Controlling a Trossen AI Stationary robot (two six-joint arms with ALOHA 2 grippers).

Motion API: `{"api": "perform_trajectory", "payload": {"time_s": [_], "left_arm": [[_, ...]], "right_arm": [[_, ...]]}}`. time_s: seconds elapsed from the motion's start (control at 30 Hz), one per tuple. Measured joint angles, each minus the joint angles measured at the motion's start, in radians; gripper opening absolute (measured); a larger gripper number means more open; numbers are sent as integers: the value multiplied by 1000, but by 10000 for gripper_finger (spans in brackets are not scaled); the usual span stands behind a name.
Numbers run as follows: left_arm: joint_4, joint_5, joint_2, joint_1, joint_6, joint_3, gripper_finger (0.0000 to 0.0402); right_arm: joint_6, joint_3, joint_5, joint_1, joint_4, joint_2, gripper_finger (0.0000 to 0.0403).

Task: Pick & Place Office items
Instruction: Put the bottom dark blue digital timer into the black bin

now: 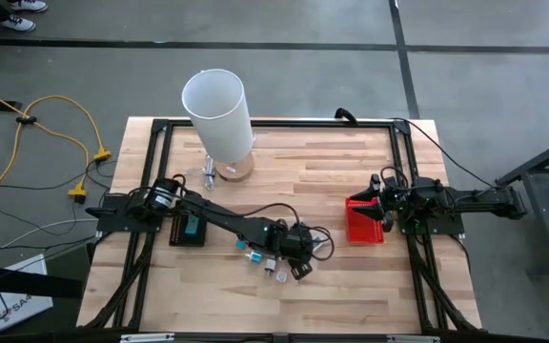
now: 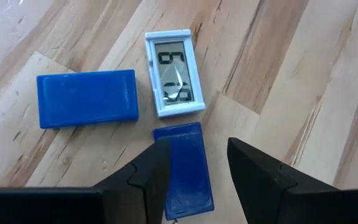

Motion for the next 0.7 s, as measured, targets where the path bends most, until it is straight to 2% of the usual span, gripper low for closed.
{"api": "perform_trajectory", "payload": {"time_s": [0.7], "left_arm": [[-1,0,0,0,-11,0,155]], "right_arm": [[0,0,0,0,0,0,174]]}}
